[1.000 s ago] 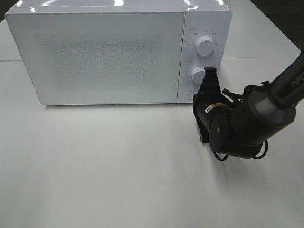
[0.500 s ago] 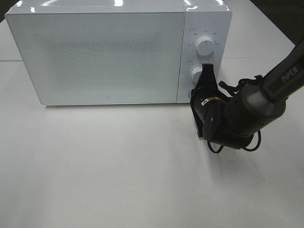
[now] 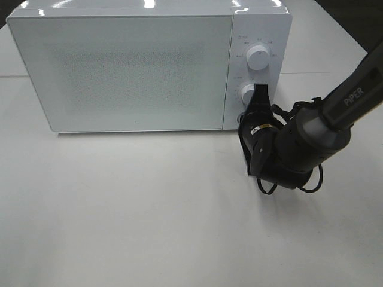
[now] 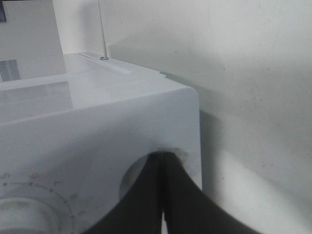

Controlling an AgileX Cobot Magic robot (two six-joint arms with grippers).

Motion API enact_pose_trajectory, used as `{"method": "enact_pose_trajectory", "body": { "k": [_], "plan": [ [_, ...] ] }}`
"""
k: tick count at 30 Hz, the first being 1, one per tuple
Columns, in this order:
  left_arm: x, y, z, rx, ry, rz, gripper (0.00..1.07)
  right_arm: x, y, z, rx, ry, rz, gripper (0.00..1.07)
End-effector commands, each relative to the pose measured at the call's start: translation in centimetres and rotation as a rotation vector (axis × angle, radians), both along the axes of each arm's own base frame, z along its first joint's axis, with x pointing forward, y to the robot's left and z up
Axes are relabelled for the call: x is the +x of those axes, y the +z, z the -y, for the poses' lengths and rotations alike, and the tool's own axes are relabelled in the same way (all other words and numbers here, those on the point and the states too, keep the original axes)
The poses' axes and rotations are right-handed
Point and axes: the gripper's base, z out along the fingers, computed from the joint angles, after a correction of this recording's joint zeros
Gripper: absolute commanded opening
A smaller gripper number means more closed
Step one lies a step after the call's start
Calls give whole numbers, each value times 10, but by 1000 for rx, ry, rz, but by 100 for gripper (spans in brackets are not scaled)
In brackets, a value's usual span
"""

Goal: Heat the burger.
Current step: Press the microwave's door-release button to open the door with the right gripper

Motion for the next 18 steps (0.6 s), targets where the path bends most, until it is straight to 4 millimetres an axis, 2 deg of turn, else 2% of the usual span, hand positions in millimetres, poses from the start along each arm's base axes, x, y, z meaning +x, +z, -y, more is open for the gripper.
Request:
{"method": "enact_pose_trajectory", "body": {
  "k": [1,8,14,18],
  "plan": [
    [-3,-1,0,0,6,17,101,13,16,3,-1,-40,136,0],
    [-3,-1,0,0,6,17,101,29,37,-3,15,-64,289,0],
    [-3,-1,0,0,6,17,101,47,44,-3,4,-70,356,0],
    [-3,-1,0,0,6,17,101,49,45,-1,3,-68,363,0]
  ]
}}
